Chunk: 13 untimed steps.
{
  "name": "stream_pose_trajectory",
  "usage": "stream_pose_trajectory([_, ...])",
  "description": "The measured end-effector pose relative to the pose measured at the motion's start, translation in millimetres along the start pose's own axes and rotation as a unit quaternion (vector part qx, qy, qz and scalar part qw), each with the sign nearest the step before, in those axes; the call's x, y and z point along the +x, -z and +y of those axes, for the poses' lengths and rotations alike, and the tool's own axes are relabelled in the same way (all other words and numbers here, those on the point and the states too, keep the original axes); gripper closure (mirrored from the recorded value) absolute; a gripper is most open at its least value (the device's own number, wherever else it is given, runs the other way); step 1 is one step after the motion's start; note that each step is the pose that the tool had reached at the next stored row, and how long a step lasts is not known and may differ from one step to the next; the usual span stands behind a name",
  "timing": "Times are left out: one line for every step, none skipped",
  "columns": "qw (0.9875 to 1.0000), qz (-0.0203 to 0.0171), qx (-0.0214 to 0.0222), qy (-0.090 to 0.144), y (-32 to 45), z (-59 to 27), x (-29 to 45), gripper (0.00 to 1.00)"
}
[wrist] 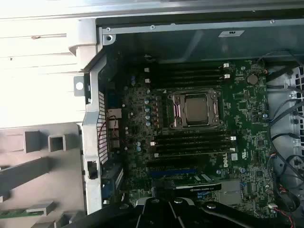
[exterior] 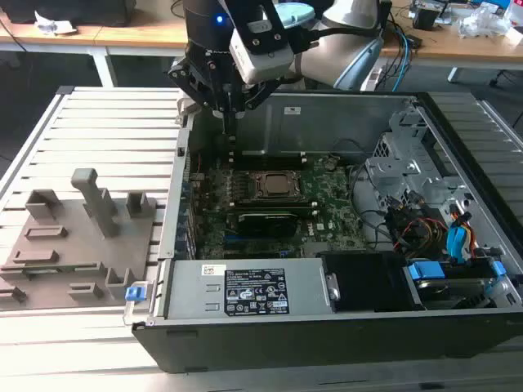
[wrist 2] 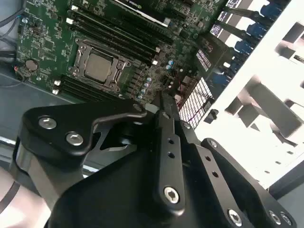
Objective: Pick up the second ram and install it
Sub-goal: 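Reach for the second ram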
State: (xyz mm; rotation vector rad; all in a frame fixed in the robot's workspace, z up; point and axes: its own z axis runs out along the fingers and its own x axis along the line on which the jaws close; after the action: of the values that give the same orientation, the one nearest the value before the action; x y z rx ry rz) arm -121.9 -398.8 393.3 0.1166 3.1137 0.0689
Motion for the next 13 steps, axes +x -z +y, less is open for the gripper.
stream_pose_trajectory([1.0000,0.0000,0.0000,0.000,0.0,0.0,0.1,0.89])
stream_pose_trajectory([1.0000,0.0000,0.0001,0.000,0.1,-0.2,2.6,0.89])
stream_pose_trajectory([1.0000,0.0000,0.0000,0.000,0.1,-0.3,4.2,0.89])
stream_pose_trajectory([1.0000,0.0000,0.0000,0.000,0.2,-0.5,6.9,0.89])
stream_pose_trajectory([1.0000,0.0000,0.0001,0.000,0.3,-0.8,11.0,0.89])
stream_pose_trajectory([1.0000,0.0000,0.0000,0.000,0.5,-1.6,20.9,0.89])
stream_pose_trajectory([1.0000,0.0000,0.0001,0.000,0.7,-2.2,29.3,0.89])
stream_pose_trajectory([1.0000,0.0000,0.0000,0.000,0.8,-2.5,33.4,0.89])
stream_pose_trajectory([1.0000,0.0000,0.0000,0.000,0.8,-2.6,34.8,0.89])
stream_pose_trajectory([1.0000,0.0000,0.0000,0.000,0.7,-2.7,36.8,0.89])
stream_pose_trajectory([1.0000,0.0000,0.0000,0.000,0.7,-2.8,37.6,0.89])
stream_pose_trajectory([1.0000,0.0000,0.0000,0.000,0.7,-2.9,38.4,0.89])
stream_pose_trajectory([1.0000,0.0000,0.0000,0.000,0.6,-3.0,40.6,0.89])
